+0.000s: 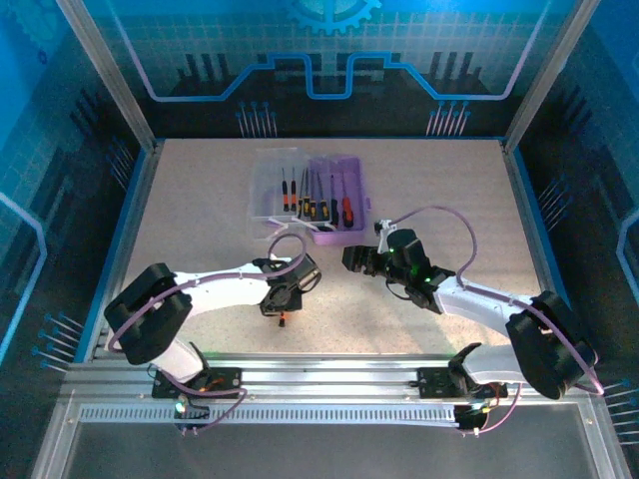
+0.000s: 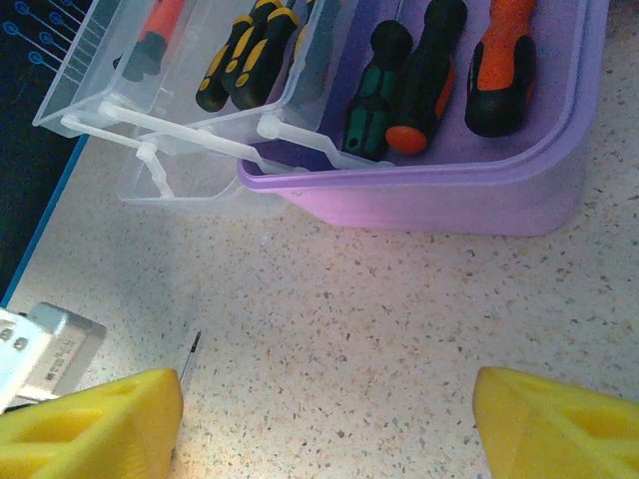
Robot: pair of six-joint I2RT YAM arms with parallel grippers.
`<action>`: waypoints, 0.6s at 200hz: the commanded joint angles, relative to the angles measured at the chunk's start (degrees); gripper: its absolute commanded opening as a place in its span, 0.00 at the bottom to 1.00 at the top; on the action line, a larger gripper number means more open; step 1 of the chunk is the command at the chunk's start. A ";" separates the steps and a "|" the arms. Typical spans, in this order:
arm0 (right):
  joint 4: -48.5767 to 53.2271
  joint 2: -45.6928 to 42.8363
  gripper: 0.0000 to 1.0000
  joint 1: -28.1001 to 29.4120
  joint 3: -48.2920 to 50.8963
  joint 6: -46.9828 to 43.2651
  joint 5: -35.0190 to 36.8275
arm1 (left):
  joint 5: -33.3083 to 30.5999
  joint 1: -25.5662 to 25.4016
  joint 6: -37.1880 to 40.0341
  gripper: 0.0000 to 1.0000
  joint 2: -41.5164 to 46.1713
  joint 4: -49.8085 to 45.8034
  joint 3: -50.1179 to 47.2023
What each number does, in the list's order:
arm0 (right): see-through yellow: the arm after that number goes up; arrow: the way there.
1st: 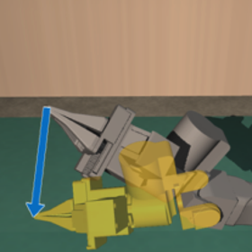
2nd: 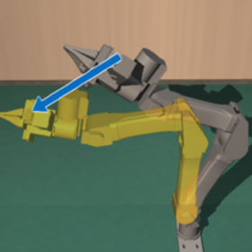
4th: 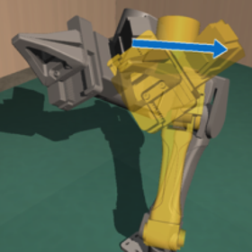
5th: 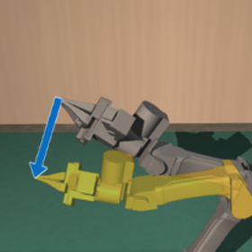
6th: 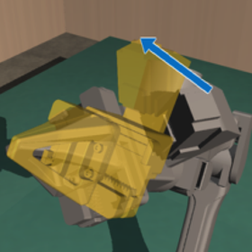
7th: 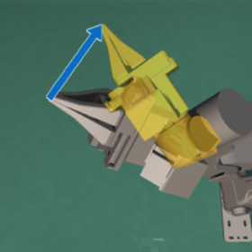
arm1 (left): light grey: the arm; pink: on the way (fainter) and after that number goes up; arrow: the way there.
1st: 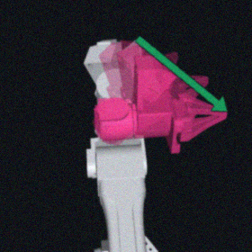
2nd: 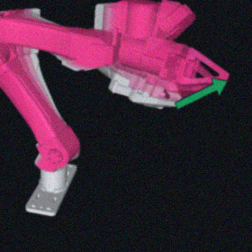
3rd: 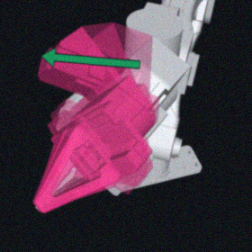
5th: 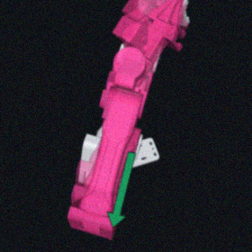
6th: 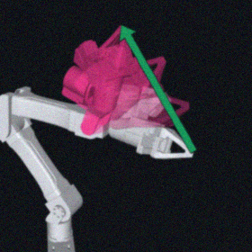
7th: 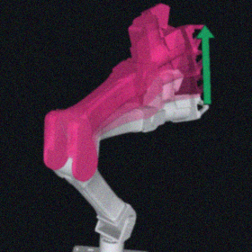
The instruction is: Pack the tool kit
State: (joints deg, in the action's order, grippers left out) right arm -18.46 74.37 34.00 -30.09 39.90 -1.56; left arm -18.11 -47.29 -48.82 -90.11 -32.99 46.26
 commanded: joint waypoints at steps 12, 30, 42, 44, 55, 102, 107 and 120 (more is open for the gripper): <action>0.01 -0.07 0.78 -1.09 -0.24 0.09 0.75 | 1.75 0.62 0.39 0.18 -1.53 0.80 -1.47; 0.00 -0.07 0.78 -1.26 -0.24 0.18 0.42 | 1.36 0.62 0.72 0.15 -0.72 0.68 -1.64; -0.13 -0.02 0.78 -1.22 -0.16 0.27 0.31 | 0.90 0.62 1.12 0.15 0.28 -0.36 -1.15; -0.16 0.05 0.78 -1.22 -0.15 0.27 0.33 | 0.89 0.60 1.21 0.15 0.46 -0.59 -1.01; -0.17 0.27 0.78 -1.22 -0.15 0.22 0.51 | 0.72 0.62 1.50 0.14 1.94 -1.68 -0.36; -0.48 1.29 0.78 -1.29 -0.39 0.35 0.24 | -1.46 0.62 3.26 0.13 8.77 -7.29 3.04; -0.45 1.35 0.78 -1.30 -0.40 0.35 0.22 | -1.57 0.62 3.57 0.13 9.40 -7.90 3.63; -0.61 1.52 0.78 -1.31 -0.51 0.45 -0.18 | -2.38 0.61 4.31 0.13 10.74 -9.69 5.13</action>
State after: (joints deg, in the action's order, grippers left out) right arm -18.50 75.26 33.50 -30.09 39.92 -1.58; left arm -18.41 -47.03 -46.78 -82.70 -37.58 47.90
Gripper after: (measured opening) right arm 0.775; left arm 0.128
